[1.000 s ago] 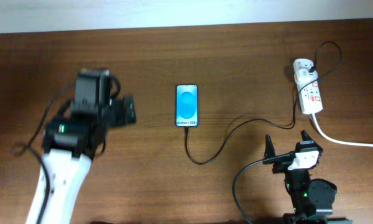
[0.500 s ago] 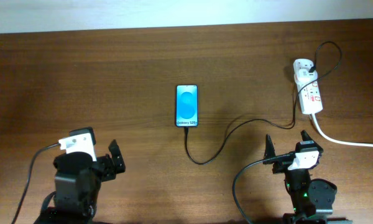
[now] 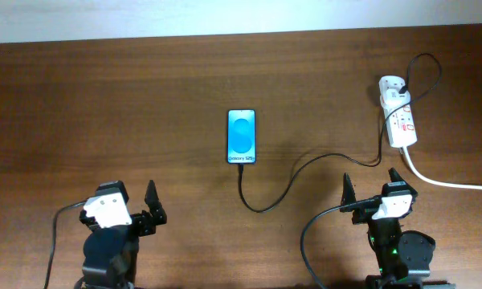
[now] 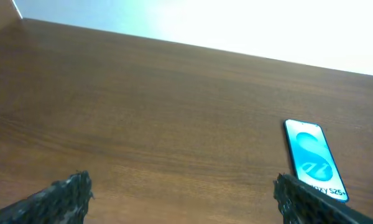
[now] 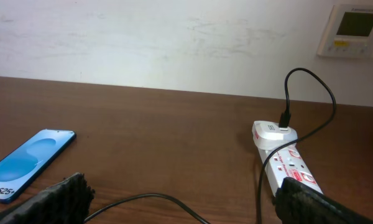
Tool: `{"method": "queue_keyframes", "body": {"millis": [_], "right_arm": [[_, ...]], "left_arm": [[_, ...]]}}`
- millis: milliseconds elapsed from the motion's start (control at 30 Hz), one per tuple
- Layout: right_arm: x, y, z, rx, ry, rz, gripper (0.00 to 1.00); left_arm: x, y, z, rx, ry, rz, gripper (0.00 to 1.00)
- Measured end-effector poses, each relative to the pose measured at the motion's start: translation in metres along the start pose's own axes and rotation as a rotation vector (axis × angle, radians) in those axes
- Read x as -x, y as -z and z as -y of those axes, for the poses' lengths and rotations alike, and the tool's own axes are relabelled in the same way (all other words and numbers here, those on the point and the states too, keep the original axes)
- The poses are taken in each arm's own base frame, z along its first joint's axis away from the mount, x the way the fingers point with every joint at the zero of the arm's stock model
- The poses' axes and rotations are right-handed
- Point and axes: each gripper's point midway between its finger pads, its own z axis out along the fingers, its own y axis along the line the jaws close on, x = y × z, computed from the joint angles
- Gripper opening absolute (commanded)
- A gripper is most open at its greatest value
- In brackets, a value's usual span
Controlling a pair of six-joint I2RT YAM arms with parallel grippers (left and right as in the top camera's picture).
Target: Plug charger to phone and switch on socket
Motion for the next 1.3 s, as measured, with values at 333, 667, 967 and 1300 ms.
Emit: {"method": "queue_keyframes", "body": {"millis": [333, 667, 967, 1300], "right_arm": [[0.000, 0.000, 0.000, 0.000, 0.000, 0.000, 0.98], [0.000, 0.000, 0.000, 0.000, 0.000, 0.000, 0.98], [0.000, 0.000, 0.000, 0.000, 0.000, 0.000, 0.98], [0.000, 0.000, 0.000, 0.000, 0.000, 0.000, 0.98]], "left_arm": [[0.018, -0.014, 0.018, -0.126, -0.053, 0.350, 0.99], [0.009, -0.011, 0.008, -0.105, -0.037, 0.432, 0.99], [-0.029, -0.026, 0.003, -0.082, -0.064, 0.274, 0.99], [-0.030, -0.026, 0.004, -0.088, -0.113, 0.270, 0.99]]}}
